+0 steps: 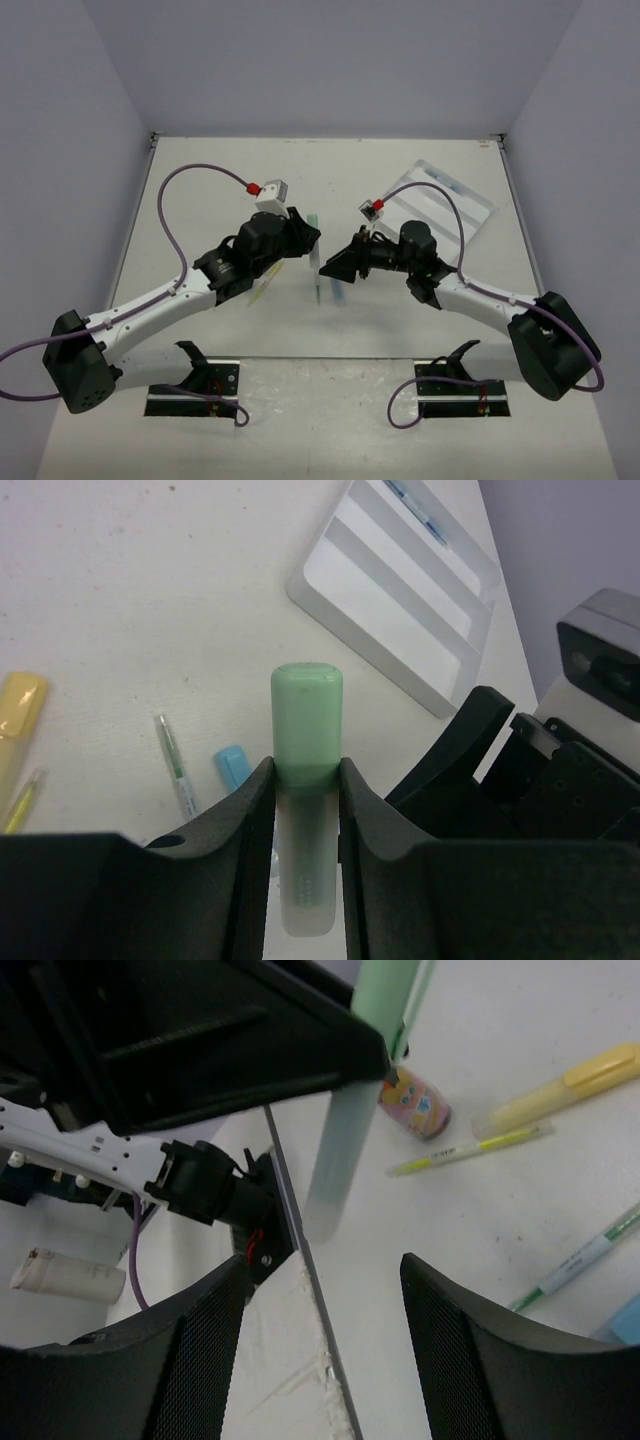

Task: Sort the stationery into containers
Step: Place the pen in the storage box.

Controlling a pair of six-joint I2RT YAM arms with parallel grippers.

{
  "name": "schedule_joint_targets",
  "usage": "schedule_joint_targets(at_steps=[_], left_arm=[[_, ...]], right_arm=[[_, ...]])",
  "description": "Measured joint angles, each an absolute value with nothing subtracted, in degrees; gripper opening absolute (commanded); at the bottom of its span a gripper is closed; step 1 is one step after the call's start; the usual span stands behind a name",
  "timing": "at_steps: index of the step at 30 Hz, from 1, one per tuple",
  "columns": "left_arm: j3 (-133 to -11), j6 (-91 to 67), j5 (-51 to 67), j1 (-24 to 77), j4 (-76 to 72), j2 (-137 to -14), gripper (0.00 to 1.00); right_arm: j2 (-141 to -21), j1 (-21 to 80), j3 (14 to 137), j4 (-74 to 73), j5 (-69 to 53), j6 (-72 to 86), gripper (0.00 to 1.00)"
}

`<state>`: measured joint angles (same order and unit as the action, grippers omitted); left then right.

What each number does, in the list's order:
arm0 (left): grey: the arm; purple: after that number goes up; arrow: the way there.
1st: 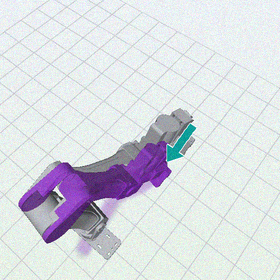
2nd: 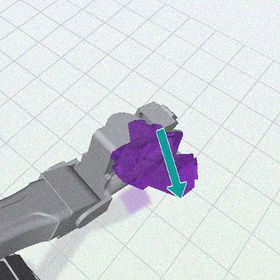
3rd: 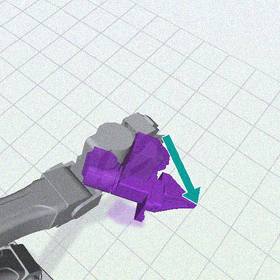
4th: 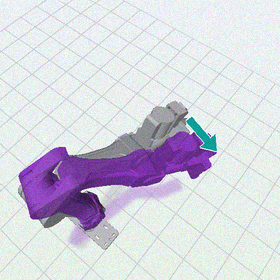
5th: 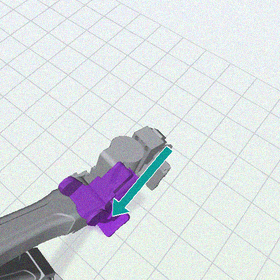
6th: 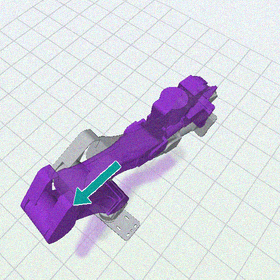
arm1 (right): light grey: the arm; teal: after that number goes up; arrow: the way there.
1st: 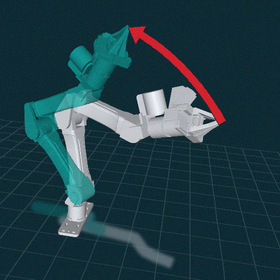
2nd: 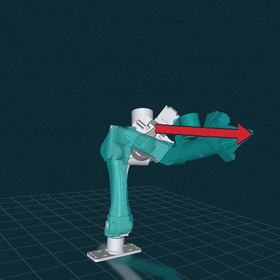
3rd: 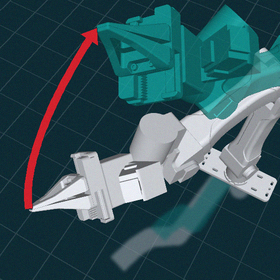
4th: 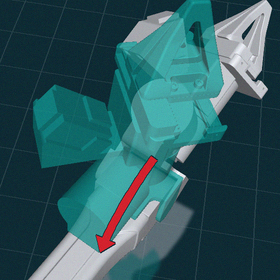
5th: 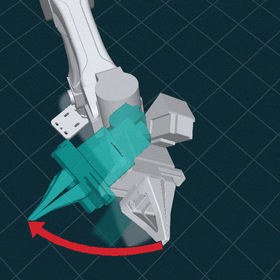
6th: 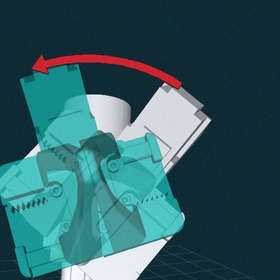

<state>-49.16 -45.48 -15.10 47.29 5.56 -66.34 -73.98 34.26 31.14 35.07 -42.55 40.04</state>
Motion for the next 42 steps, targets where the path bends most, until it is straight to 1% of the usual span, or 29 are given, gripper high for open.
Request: schedule_joint_targets(at_steps=[3,9,10,11,12,13,14,15,16,20,22,25,27,31,34,38,40,42], left_arm=[[-48.8,-46.1,-13.8,47.3,5.1,-66.7,0.0],[-47.7,-47.7,-11.3,47.3,2.2,-66.7,0.0],[-47.4,-48.0,-11.0,47.3,1.8,-66.7,0.0],[-47.2,-48.0,-10.8,47.3,1.5,-66.7,0.0],[-47.1,-48.0,-10.7,47.3,1.3,-66.7,0.0],[-47.0,-48.0,-10.7,47.3,1.3,-66.7,0.26],[-47.0,-47.9,-10.7,47.3,1.2,-66.8,0.61],[-47.0,-47.8,-10.7,47.3,1.1,-66.8,0.95],[-47.0,-47.4,-10.8,47.3,1.0,-66.9,0.99],[-49.2,-45.4,-13.0,47.0,3.9,-67.9,1.0],[-52.0,-43.9,-16.5,47.3,9.8,-68.1,1.0],[-56.0,-41.9,-23.2,47.1,18.3,-67.2,1.0],[-56.9,-40.7,-25.1,46.8,20.9,-65.1,1.0],[-57.0,-37.2,-23.7,46.5,24.2,-62.6,1.0],[-55.2,-35.7,-20.9,46.5,25.3,-63.9,1.0],[-50.8,-34.4,-17.7,46.6,27.2,-65.5,1.0],[-49.0,-34.0,-16.4,46.7,28.6,-65.6,1.0],[-48.2,-33.5,-15.8,46.7,29.1,-65.5,1.0]], right_arm=[[-74.4,34.2,31.2,38.4,-41.4,41.4,0.56],[-79.9,35.0,35.6,37.6,-39.0,41.9,0.47],[-80.9,35.3,36.5,37.3,-38.6,41.8,0.43],[-81.5,35.4,37.0,37.2,-38.4,41.7,0.35],[-81.8,35.6,37.3,37.2,-38.4,41.6,0.23],[-82.0,35.6,37.5,37.2,-38.4,41.5,0.12],[-82.0,35.7,37.7,36.9,-38.3,41.3,0.01],[-82.1,35.7,37.9,36.5,-38.0,41.1,0.0],[-82.1,35.6,38.2,35.8,-37.9,40.5,0.0],[-81.4,33.7,39.8,28.9,-35.6,34.9,0.0],[-80.1,29.9,42.2,20.8,-33.4,29.5,0.0],[-78.5,22.3,48.3,7.2,-26.0,20.0,0.0],[-78.7,18.5,53.7,0.4,-20.0,13.9,0.0],[-81.9,15.2,63.0,-8.2,-8.7,-2.8,0.0],[-87.1,12.3,67.4,-10.7,-4.7,-13.3,0.0],[-94.7,7.8,70.9,-14.0,-0.6,-23.4,0.0],[-98.8,6.2,72.6,-15.0,1.4,-27.0,0.05],[-101.7,5.5,73.5,-16.2,2.2,-29.6,0.15]])
